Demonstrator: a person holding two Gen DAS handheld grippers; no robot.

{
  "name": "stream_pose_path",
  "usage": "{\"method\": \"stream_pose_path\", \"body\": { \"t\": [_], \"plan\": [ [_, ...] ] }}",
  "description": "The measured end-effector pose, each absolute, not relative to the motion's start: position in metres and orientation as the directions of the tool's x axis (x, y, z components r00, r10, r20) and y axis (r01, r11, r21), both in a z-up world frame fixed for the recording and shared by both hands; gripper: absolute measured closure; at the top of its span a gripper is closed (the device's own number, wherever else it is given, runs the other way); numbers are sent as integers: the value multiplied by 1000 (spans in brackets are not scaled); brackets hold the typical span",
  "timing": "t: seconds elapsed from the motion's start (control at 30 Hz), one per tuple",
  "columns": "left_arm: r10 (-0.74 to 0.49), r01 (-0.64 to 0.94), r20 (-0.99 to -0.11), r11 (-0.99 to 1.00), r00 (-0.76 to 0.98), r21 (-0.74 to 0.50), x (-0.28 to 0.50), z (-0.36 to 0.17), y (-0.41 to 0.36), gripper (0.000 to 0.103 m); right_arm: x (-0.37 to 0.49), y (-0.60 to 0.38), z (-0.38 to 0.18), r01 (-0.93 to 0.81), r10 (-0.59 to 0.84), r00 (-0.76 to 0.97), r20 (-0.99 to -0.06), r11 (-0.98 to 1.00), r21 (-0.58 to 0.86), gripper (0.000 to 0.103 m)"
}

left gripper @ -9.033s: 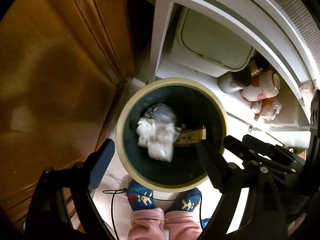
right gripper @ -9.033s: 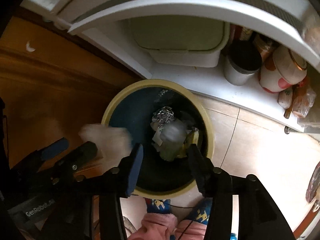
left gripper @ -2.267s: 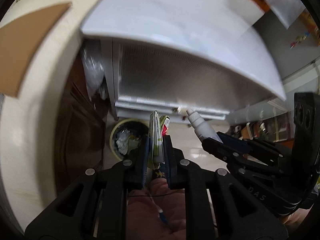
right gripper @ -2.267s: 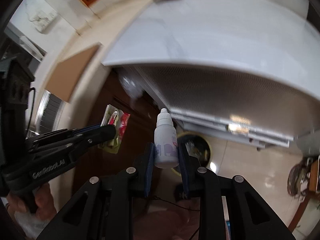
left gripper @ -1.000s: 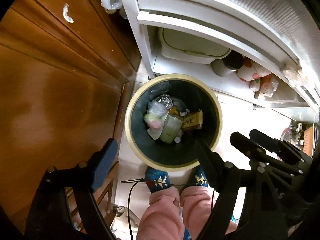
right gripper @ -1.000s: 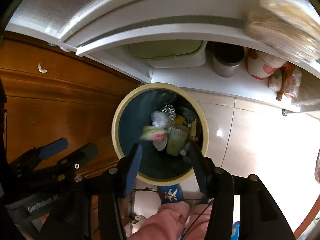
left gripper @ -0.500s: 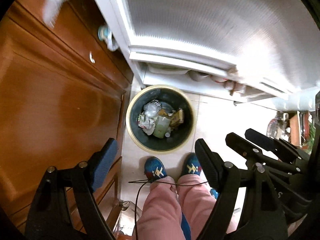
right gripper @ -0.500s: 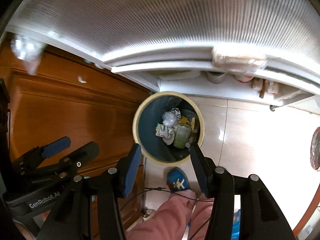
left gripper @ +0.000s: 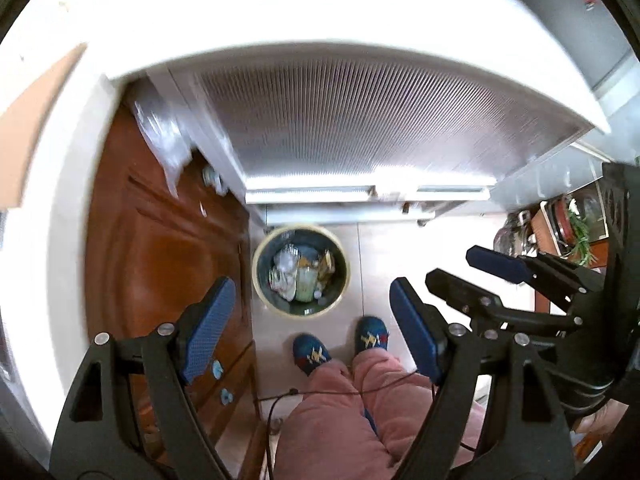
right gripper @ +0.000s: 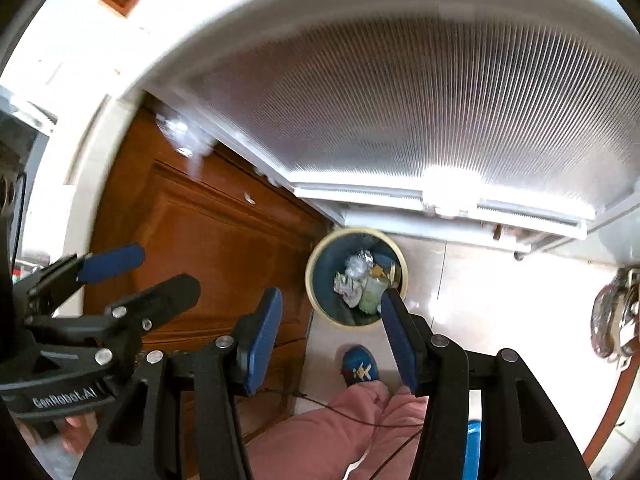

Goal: Collect trash
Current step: 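Raise both tools from the bin back toward the counter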

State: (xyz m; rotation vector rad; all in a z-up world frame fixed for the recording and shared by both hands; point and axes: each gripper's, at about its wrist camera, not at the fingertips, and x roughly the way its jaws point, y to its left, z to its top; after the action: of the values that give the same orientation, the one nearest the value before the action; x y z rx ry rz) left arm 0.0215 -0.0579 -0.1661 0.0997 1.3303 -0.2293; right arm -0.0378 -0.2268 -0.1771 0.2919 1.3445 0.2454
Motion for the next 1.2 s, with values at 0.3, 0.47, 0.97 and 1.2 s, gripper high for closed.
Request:
{"method": "stream_pose_path", "body": {
  "t": [0.3,0.47,0.97,1.2],
  "plan": [
    [-145,270,-918,962,370,-43,27,-59,-44,26,-44,-214,-72,-91,268,377,-887,963,253,47],
    [-171,290,-874,956,455,-36,24,-16,-37,26,-42,-210,-11,-127,244,477,-844,970,208,46],
    [-196,284,-788,958,583,-28,47,51,-2,26,-18,-202,79,-114,238,611,-755,970,214,38],
    [-164,235,-773,972,613,-19,84,56,7,26,30,-206,83,-118,265,616,-742,962,245,34]
  ]
}}
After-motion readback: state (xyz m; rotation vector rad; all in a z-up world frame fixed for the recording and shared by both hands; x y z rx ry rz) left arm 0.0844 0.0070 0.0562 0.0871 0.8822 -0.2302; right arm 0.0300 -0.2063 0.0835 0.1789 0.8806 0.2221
